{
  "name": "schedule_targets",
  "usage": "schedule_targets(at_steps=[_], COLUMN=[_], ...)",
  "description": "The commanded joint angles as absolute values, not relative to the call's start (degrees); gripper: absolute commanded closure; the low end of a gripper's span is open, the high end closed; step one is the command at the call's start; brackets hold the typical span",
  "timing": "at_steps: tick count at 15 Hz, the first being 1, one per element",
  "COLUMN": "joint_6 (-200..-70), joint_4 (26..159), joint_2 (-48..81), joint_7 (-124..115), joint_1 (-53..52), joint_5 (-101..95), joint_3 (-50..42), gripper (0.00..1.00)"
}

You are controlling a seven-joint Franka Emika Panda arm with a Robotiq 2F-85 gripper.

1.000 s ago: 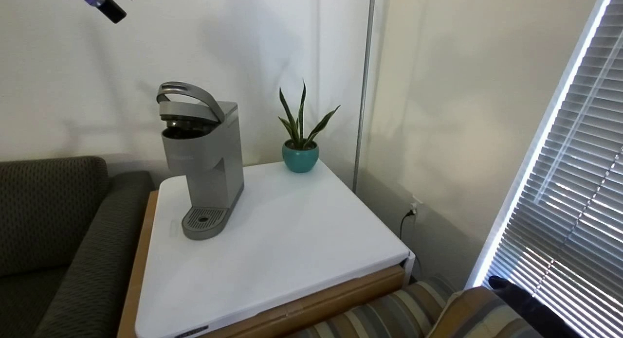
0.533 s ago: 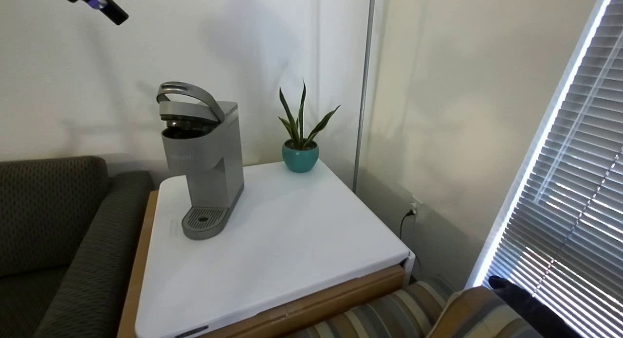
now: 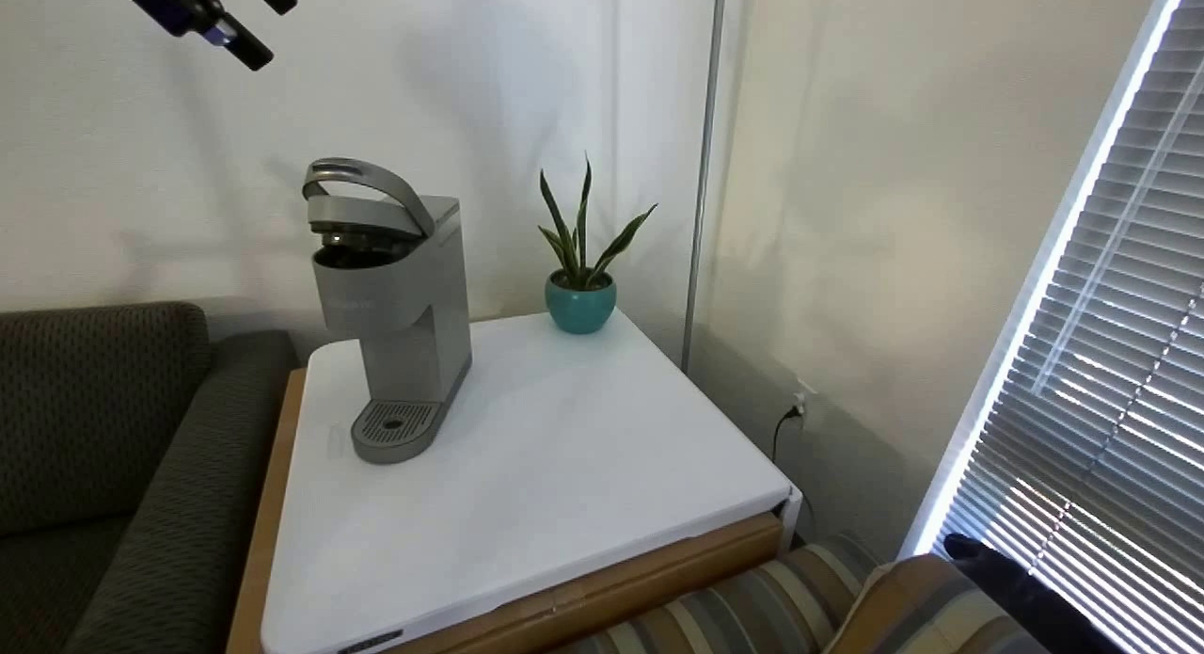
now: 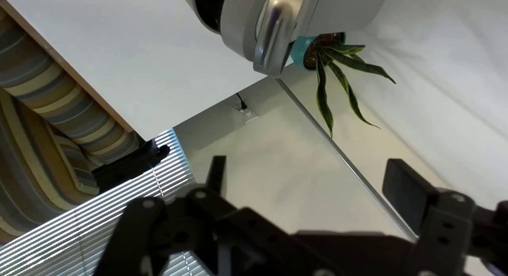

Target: Close then reopen the lid of the machine

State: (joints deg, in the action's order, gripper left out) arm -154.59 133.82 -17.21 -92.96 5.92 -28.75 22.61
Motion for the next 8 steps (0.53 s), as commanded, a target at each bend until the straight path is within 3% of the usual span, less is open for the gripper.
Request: schedule_targets(at_steps=[1, 8], joint_6=[-157.7, -158.8], joint_4=[131.5, 128.7], joint_2=[-12.3, -6.1], joint_7=[-95.9, -99.2], joint_1=[7.3, 7.0], joint_5=[-31.5, -35.0], joint_3=[24.0, 24.3], gripper=[0.0, 0.0])
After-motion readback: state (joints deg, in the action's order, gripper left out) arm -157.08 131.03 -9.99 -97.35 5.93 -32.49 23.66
